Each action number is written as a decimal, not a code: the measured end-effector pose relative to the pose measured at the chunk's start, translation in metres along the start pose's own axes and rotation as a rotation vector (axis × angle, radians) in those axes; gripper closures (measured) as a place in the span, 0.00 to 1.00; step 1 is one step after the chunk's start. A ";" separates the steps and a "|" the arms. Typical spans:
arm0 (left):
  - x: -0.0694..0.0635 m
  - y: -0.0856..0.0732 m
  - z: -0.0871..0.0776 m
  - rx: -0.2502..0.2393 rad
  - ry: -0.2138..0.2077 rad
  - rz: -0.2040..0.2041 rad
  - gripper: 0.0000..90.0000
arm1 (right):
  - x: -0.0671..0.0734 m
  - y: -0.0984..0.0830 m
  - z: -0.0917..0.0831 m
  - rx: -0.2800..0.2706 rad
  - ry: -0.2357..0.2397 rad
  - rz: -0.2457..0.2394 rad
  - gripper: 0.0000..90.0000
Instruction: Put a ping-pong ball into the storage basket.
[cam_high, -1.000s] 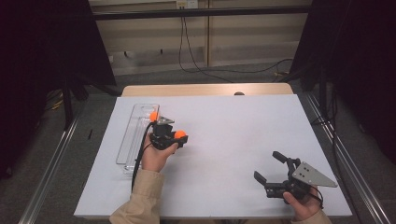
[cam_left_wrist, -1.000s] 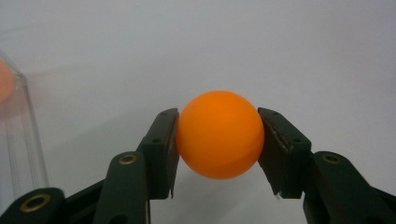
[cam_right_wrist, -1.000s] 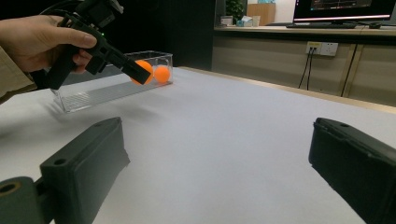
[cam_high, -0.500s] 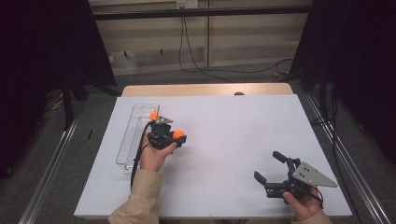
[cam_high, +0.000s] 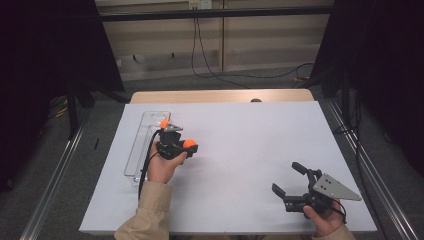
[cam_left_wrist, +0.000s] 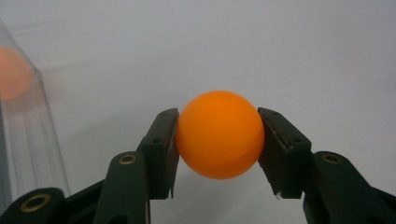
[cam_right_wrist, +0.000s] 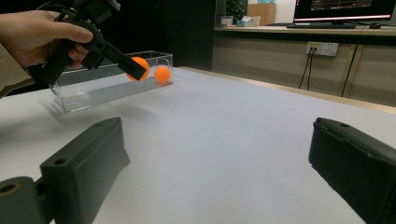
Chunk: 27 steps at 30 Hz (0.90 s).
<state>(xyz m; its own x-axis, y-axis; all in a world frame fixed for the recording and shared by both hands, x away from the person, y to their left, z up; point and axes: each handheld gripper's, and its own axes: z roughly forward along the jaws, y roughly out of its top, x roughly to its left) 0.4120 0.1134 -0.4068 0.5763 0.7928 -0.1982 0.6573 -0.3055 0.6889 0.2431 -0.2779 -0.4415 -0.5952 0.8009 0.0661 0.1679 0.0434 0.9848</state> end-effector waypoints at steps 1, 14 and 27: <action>0.000 0.000 0.000 0.003 -0.002 -0.001 0.57 | 0.000 0.000 0.000 0.000 0.000 0.000 0.03; 0.001 0.001 -0.004 0.015 -0.005 0.005 0.56 | 0.000 0.000 0.000 -0.001 0.002 0.000 0.03; 0.004 0.002 -0.008 0.010 -0.008 -0.006 0.56 | 0.000 0.000 0.000 -0.001 0.003 -0.001 0.03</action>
<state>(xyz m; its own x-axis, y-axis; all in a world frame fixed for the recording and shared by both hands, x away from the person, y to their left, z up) 0.4118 0.1196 -0.4003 0.5762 0.7906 -0.2073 0.6654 -0.3065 0.6807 0.2432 -0.2782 -0.4414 -0.5978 0.7990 0.0653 0.1659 0.0436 0.9852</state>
